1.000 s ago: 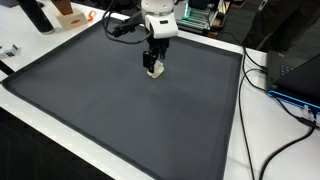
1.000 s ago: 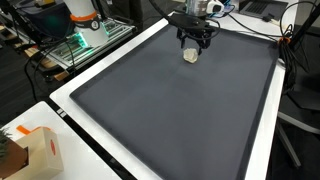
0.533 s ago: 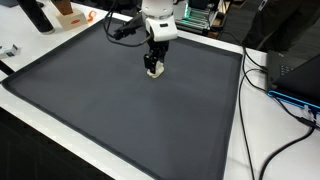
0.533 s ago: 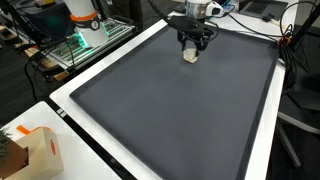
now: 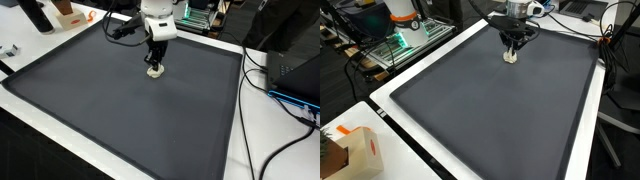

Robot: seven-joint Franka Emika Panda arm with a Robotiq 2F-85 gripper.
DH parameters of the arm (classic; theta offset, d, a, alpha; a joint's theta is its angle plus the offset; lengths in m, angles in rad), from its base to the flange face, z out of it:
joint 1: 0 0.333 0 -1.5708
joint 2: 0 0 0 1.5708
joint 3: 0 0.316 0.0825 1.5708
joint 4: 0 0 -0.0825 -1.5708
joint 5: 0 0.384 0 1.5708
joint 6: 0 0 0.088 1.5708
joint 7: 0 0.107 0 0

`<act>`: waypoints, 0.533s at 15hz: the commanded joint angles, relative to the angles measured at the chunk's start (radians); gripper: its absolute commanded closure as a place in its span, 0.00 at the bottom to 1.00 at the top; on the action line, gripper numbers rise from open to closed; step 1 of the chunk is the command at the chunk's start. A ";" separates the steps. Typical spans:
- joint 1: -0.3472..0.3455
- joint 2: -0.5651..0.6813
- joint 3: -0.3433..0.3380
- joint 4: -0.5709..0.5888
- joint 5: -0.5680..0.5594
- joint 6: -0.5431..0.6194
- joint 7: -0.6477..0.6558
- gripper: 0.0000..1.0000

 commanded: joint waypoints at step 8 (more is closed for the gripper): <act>-0.017 0.012 0.010 -0.002 -0.013 0.009 0.005 0.97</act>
